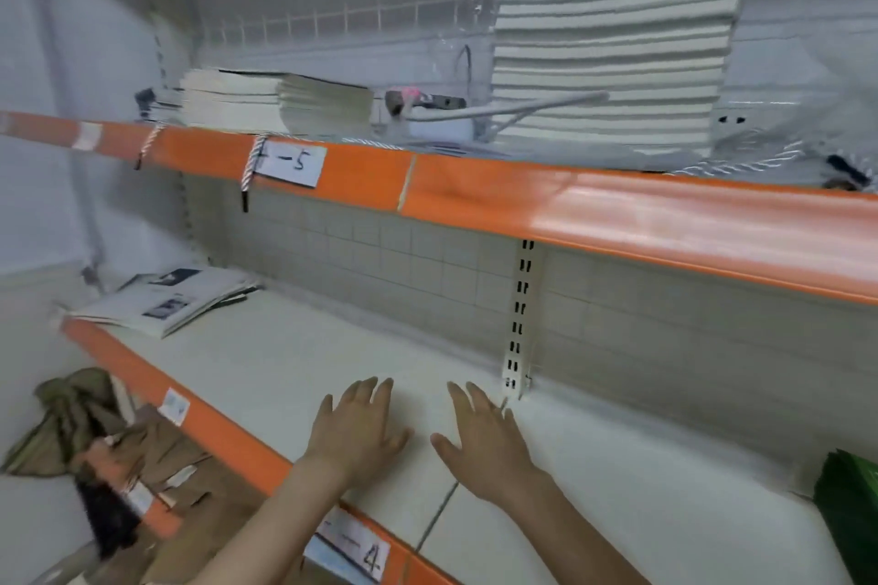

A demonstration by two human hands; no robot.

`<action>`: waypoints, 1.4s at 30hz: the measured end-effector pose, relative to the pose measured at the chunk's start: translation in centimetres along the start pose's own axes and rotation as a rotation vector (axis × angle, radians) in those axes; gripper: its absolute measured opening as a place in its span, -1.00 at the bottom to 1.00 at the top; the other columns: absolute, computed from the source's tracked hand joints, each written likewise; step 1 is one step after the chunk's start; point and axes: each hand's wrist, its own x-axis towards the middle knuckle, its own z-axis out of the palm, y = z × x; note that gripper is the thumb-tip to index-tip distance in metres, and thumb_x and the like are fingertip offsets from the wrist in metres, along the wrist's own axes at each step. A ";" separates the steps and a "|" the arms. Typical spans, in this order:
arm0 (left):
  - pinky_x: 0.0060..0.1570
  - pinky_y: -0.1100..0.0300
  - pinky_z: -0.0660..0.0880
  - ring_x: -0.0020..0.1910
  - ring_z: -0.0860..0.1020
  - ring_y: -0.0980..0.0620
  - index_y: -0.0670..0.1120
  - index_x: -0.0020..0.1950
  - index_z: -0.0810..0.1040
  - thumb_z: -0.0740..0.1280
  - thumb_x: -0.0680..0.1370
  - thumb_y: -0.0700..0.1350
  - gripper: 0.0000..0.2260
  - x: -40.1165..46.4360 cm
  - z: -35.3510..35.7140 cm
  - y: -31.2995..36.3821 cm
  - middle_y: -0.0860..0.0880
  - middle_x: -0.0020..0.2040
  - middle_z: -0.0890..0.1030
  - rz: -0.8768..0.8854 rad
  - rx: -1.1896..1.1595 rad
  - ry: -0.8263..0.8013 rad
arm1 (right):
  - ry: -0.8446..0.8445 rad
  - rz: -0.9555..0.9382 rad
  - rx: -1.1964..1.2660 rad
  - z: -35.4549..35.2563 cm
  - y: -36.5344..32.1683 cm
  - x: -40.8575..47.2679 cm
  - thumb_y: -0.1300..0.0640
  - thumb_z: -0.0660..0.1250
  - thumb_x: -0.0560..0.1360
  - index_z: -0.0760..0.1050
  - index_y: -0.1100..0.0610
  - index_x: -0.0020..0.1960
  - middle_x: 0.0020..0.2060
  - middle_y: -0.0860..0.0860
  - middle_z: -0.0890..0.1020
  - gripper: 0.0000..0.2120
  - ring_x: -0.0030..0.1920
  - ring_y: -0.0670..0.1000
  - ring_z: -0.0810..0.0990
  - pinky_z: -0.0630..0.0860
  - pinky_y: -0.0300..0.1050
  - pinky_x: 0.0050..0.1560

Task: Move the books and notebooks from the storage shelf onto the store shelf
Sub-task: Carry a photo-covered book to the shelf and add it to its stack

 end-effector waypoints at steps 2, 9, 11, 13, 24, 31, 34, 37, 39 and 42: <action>0.48 -0.06 0.01 0.54 0.02 0.01 -0.02 0.56 -0.05 0.07 0.58 0.25 -0.35 0.6 -0.4 -4.0 -0.02 0.56 0.03 -0.050 0.008 0.009 | -0.016 -0.042 0.002 1.4 -3.4 2.7 -0.14 0.08 0.60 -0.13 0.02 0.56 0.55 0.08 -0.04 -0.35 0.53 0.10 0.04 -0.04 0.11 0.50; 0.46 -0.07 0.07 0.53 0.07 -0.01 -0.03 0.55 0.00 0.11 0.58 0.22 -0.36 1.0 -2.4 -17.1 -0.04 0.55 0.08 -0.176 0.018 0.048 | -0.041 -0.197 0.054 5.2 -15.6 10.4 -0.11 0.08 0.61 -0.12 0.02 0.56 0.55 0.08 -0.02 -0.36 0.52 0.11 0.07 -0.01 0.11 0.49; 0.45 -0.09 0.12 0.52 0.09 -0.02 -0.03 0.55 0.02 0.11 0.57 0.22 -0.36 0.5 -2.6 -19.9 -0.04 0.54 0.10 -0.205 0.015 0.070 | -0.040 -0.242 0.074 5.9 -18.5 11.6 -0.10 0.08 0.61 -0.11 0.03 0.56 0.55 0.08 -0.01 -0.37 0.52 0.12 0.08 0.02 0.09 0.49; 0.43 -0.11 0.15 0.51 0.11 -0.02 -0.04 0.54 0.04 0.10 0.58 0.21 -0.38 -0.1 -2.7 -22.3 -0.04 0.54 0.13 -0.237 -0.003 0.073 | -0.048 -0.280 0.081 6.6 -21.0 12.4 -0.09 0.09 0.61 -0.08 0.04 0.56 0.54 0.08 0.02 -0.38 0.50 0.12 0.13 0.07 0.05 0.47; 0.40 -0.08 0.21 0.47 0.21 -0.04 -0.04 0.53 0.10 0.12 0.58 0.20 -0.41 -0.4 -3.2 -31.6 -0.04 0.50 0.22 -0.349 -0.062 0.124 | -0.095 -0.407 0.088 9.9 -30.0 17.2 -0.07 0.10 0.61 -0.01 0.07 0.55 0.51 0.11 0.09 -0.41 0.46 0.17 0.20 0.15 0.06 0.42; 0.39 -0.10 0.23 0.46 0.22 -0.06 -0.05 0.52 0.11 0.13 0.59 0.16 -0.44 3.1 -3.3 -38.3 -0.06 0.49 0.22 -0.362 -0.078 0.114 | -0.074 -0.415 0.074 11.7 -34.3 23.1 -0.06 0.10 0.61 0.02 0.10 0.54 0.50 0.11 0.13 -0.42 0.45 0.15 0.23 0.20 0.06 0.39; 0.37 -0.08 0.25 0.45 0.23 -0.05 -0.05 0.50 0.14 0.13 0.59 0.13 -0.47 5.9 -4.4 -41.3 -0.05 0.48 0.22 -0.345 -0.084 0.111 | -0.047 -0.393 0.090 12.1 -36.3 27.0 -0.05 0.11 0.61 0.04 0.10 0.53 0.49 0.10 0.15 -0.43 0.44 0.14 0.25 0.22 0.05 0.39; 0.36 -0.05 0.26 0.45 0.24 -0.05 -0.05 0.49 0.17 0.13 0.59 0.11 -0.49 8.9 -5.4 -44.8 -0.04 0.48 0.24 -0.333 -0.052 0.107 | -0.037 -0.369 0.113 12.7 -38.5 30.8 -0.05 0.11 0.61 0.06 0.11 0.53 0.48 0.11 0.16 -0.44 0.44 0.14 0.25 0.23 0.06 0.40; 0.37 -0.04 0.24 0.45 0.22 -0.05 -0.05 0.48 0.17 0.12 0.60 0.11 -0.51 10.7 -5.8 -46.8 -0.04 0.48 0.23 -0.323 -0.028 0.099 | -0.022 -0.359 0.128 13.1 -39.8 33.2 -0.04 0.12 0.61 0.09 0.12 0.52 0.48 0.09 0.19 -0.45 0.45 0.12 0.23 0.23 0.04 0.40; 0.40 -0.08 0.19 0.47 0.19 -0.04 -0.04 0.49 0.16 0.10 0.60 0.10 -0.51 12.8 -5.8 -49.4 -0.03 0.49 0.22 -0.301 -0.028 0.067 | -0.012 -0.355 0.162 14.0 -41.4 36.4 -0.01 0.13 0.60 0.11 0.13 0.51 0.46 0.09 0.22 -0.46 0.46 0.09 0.22 0.24 -0.02 0.39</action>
